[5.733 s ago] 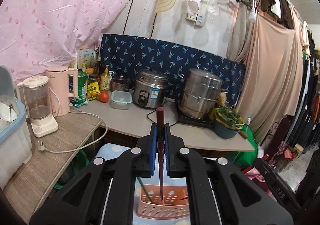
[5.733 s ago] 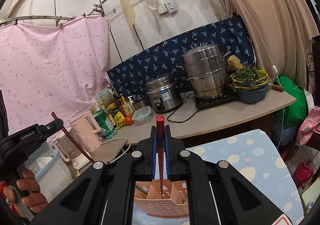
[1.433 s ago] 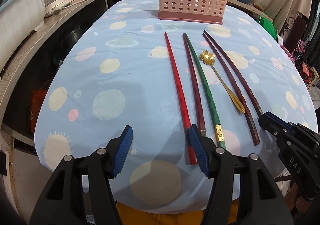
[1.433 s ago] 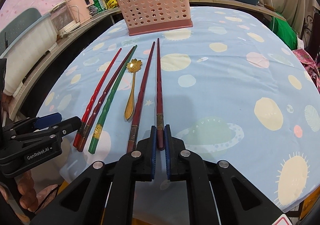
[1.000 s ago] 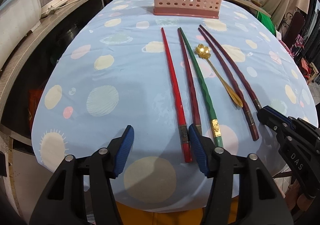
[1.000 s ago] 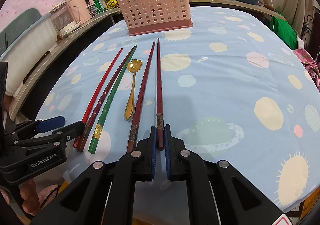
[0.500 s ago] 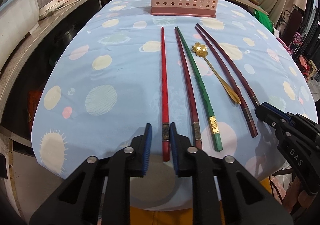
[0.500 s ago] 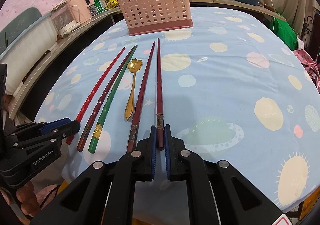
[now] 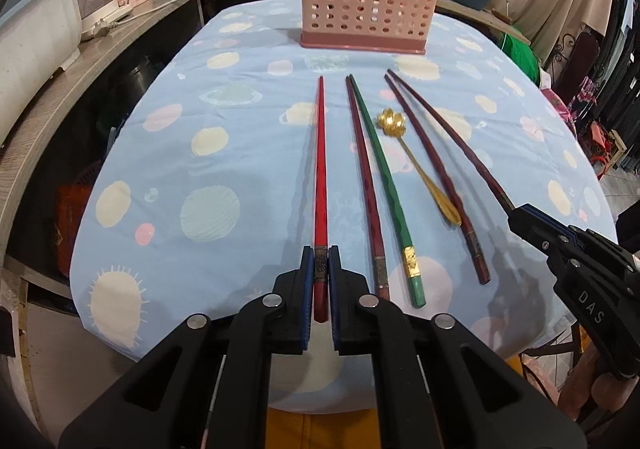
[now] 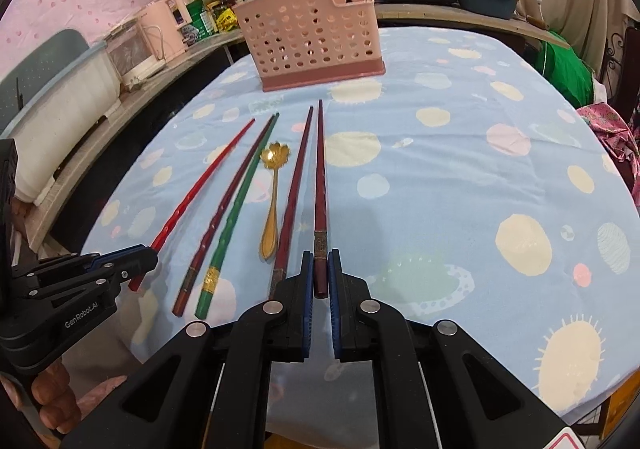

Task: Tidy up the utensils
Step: 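Lift both chopsticks and lower them tip-first into the pink basket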

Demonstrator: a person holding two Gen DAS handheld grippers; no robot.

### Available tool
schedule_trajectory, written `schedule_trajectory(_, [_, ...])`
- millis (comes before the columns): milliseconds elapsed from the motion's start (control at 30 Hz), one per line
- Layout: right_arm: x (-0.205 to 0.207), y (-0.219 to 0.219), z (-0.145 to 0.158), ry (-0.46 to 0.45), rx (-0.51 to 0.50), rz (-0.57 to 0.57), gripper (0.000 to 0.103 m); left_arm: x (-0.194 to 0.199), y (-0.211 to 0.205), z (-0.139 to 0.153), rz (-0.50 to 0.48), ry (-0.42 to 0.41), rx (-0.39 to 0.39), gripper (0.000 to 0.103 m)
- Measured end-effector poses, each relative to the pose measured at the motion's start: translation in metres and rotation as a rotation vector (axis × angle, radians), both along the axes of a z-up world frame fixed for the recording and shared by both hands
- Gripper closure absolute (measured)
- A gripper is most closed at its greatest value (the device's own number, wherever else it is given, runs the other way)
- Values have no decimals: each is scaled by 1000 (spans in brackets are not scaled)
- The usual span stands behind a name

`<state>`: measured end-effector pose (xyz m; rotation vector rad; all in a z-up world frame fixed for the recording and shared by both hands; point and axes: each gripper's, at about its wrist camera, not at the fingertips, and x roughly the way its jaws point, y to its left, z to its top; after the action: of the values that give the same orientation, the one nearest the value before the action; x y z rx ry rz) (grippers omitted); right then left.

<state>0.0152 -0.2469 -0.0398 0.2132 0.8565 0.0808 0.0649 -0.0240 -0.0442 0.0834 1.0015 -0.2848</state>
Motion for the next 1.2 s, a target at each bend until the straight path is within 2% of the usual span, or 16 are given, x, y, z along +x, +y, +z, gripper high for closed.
schedule_trajectory(433, [10, -25, 75, -174, 28, -49, 96, 21, 18, 73, 46, -102, -138, 96])
schedule_trajectory(700, [30, -42, 114, -269, 33, -70, 96, 44, 23, 115, 76, -203, -161, 96])
schedule_trajectory(1000, [57, -54, 141, -329, 62, -78, 96, 75, 17, 151, 70, -281, -175, 96])
schedule_trajectory(1200, [71, -51, 162, -375, 45, -68, 96, 91, 12, 176, 64, -337, -182, 96])
